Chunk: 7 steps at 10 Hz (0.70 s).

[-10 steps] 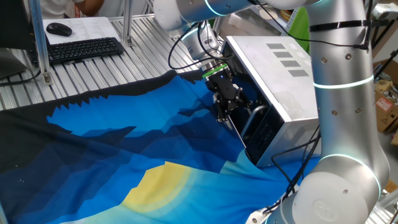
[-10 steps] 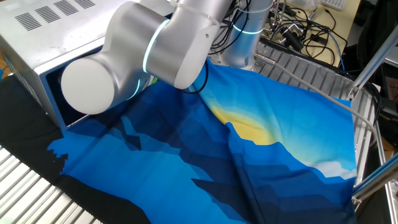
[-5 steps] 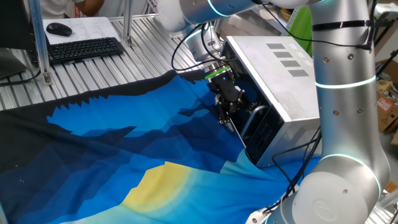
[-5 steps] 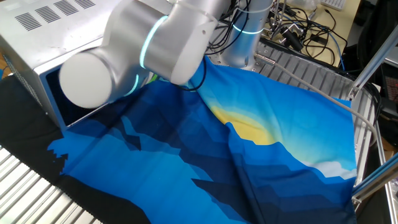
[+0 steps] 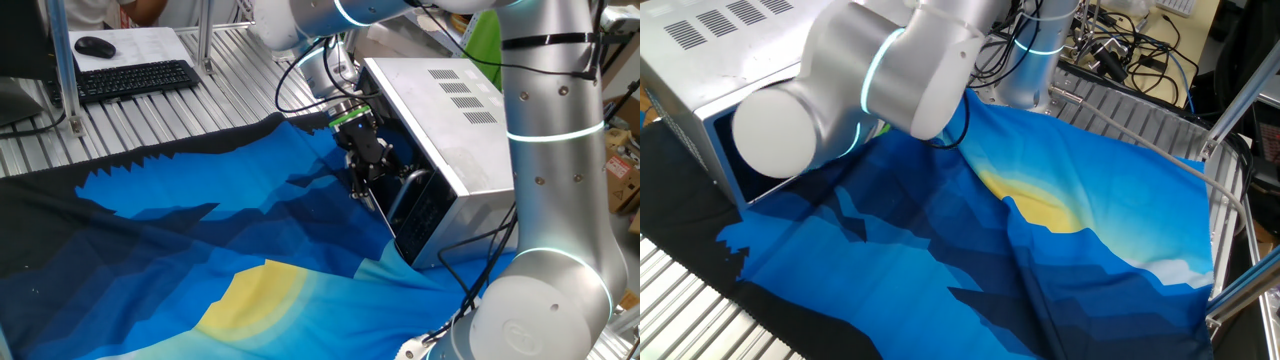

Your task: Open the microwave door

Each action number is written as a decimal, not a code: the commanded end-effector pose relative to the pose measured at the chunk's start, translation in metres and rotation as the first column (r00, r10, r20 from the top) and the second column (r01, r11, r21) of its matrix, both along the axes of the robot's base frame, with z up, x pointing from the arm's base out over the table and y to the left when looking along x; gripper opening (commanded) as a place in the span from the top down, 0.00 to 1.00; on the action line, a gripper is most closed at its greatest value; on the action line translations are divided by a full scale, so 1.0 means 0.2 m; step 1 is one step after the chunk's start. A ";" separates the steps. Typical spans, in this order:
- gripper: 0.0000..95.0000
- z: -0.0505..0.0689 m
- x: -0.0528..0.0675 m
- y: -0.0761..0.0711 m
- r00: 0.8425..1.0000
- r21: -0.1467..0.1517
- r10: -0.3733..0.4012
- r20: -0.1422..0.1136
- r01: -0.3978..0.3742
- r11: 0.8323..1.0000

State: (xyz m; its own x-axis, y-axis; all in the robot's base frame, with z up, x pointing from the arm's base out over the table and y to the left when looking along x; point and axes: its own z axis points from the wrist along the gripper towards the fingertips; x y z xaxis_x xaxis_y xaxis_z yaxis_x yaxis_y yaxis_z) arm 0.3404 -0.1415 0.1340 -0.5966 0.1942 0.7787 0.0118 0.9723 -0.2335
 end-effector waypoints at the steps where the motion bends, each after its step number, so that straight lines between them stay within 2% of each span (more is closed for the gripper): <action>1: 0.20 0.00 0.00 0.02 1.000 0.002 -0.009 -0.001 0.009 1.000; 7: 0.20 -0.02 0.01 0.03 1.000 0.000 -0.020 0.013 0.020 1.000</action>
State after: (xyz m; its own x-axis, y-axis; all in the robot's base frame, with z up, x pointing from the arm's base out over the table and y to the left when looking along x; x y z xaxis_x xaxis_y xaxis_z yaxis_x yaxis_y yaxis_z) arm 0.3415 -0.1399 0.1324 -0.6069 0.2046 0.7680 0.0255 0.9708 -0.2385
